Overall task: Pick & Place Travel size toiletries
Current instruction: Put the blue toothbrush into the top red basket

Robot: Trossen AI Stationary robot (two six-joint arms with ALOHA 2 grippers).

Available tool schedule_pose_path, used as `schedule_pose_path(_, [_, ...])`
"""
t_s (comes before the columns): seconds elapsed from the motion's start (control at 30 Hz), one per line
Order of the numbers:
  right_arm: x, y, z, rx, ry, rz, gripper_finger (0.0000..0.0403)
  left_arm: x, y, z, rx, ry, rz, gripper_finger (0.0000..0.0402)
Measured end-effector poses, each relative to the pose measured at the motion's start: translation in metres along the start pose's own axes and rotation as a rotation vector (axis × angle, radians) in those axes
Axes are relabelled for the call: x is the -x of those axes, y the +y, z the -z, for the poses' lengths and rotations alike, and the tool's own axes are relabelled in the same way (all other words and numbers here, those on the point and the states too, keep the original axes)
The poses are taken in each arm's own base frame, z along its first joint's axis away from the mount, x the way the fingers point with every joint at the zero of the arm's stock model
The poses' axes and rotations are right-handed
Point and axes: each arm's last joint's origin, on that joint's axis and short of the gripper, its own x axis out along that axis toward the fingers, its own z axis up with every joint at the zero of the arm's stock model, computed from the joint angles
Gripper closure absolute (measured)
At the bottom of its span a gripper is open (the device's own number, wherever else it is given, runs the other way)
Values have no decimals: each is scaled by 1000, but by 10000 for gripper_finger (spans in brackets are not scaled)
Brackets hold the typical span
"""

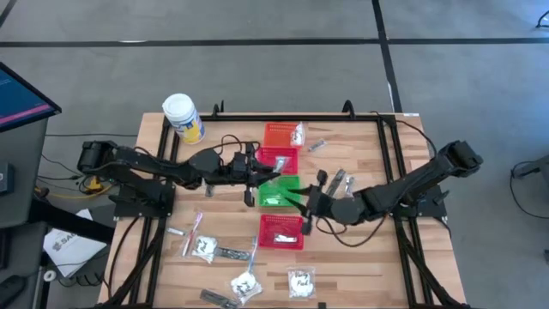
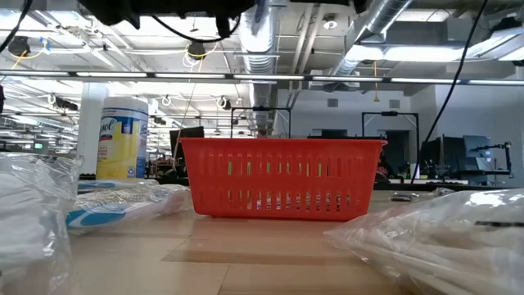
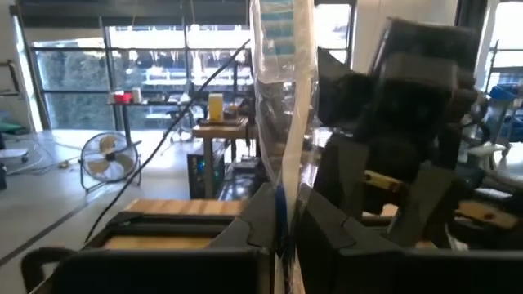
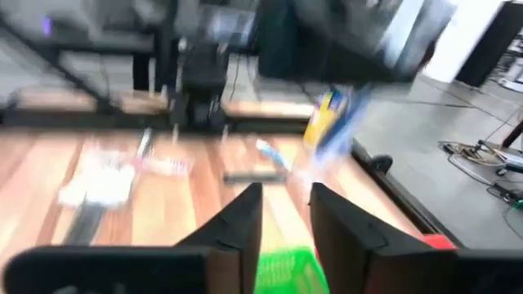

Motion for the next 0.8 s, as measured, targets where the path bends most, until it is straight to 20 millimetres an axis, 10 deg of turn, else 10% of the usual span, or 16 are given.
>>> schedule_pose_path(0.8, [56,-2,42,176,323,-75,265,25,20,-6,-100,444,-246,387])
